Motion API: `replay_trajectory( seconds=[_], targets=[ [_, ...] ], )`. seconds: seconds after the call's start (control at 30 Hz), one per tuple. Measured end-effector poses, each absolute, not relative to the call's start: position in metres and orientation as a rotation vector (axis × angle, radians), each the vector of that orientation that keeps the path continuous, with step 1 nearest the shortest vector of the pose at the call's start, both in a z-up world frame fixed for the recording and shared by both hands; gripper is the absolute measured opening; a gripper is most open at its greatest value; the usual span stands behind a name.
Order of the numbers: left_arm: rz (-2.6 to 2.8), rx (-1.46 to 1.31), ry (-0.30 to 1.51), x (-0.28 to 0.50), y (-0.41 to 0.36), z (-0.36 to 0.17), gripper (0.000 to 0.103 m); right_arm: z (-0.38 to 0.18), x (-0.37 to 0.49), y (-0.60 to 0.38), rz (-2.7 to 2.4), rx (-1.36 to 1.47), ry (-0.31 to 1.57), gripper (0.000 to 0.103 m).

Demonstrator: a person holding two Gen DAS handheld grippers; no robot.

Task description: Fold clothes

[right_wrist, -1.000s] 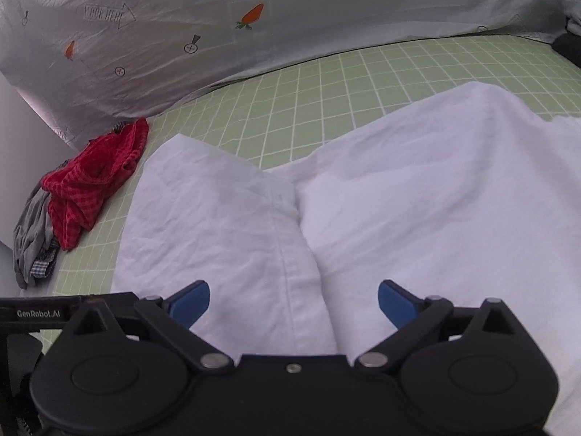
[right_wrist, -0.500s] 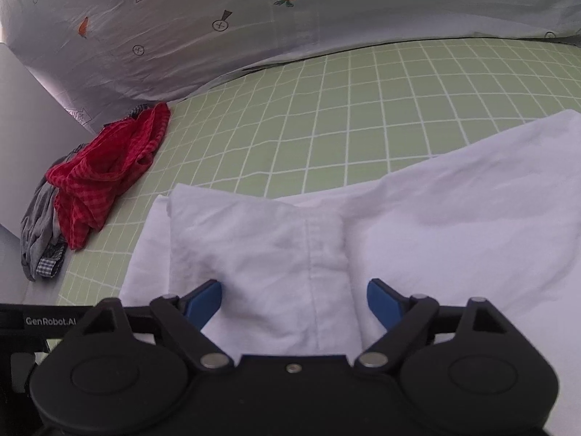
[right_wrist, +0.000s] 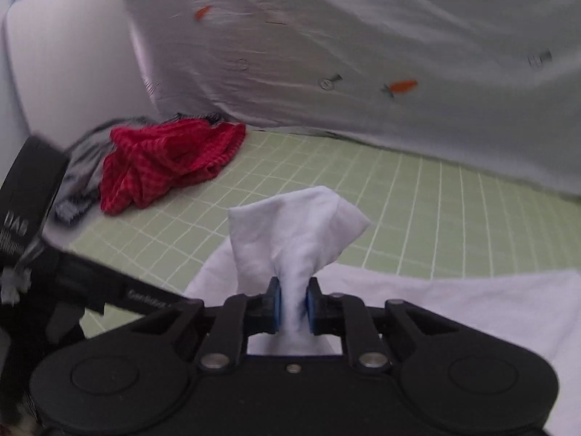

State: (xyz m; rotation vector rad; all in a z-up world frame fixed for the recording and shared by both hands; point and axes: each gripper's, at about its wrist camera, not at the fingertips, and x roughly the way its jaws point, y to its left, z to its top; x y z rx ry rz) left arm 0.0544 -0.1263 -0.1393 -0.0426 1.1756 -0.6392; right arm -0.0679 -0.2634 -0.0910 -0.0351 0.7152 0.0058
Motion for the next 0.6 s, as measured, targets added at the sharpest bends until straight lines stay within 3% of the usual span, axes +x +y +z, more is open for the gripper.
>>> replay_trajectory(
  seconds=[0.1,0.23,0.33,0.37,0.43,0.6],
  targets=[
    [-0.623,-0.006,1.164,0.052,-0.128,-0.141,0.032,-0.123,-0.053,-0.274,-0.097,-0.080,0.805,0.028],
    [-0.603,0.024,1.152,0.051,-0.128,-0.140,0.041,-0.131,-0.050,-0.303,-0.171,-0.011,0.821,0.065],
    [-0.572,0.036,1.150,0.051,-0.129,-0.138,0.051,-0.128,-0.059,-0.321,-0.223,0.057,0.812,0.085],
    [-0.562,0.053,1.145,0.051,-0.130,-0.136,0.053,-0.127,-0.063,-0.328,-0.236,0.087,0.809,0.088],
    [-0.542,0.088,1.136,0.050,-0.132,-0.131,0.065,-0.124,-0.073,-0.338,-0.271,0.100,0.798,0.103],
    [-0.594,0.171,1.052,0.036,-0.143,-0.108,0.083,-0.119,-0.111,-0.351,-0.393,0.047,0.795,0.103]
  ],
)
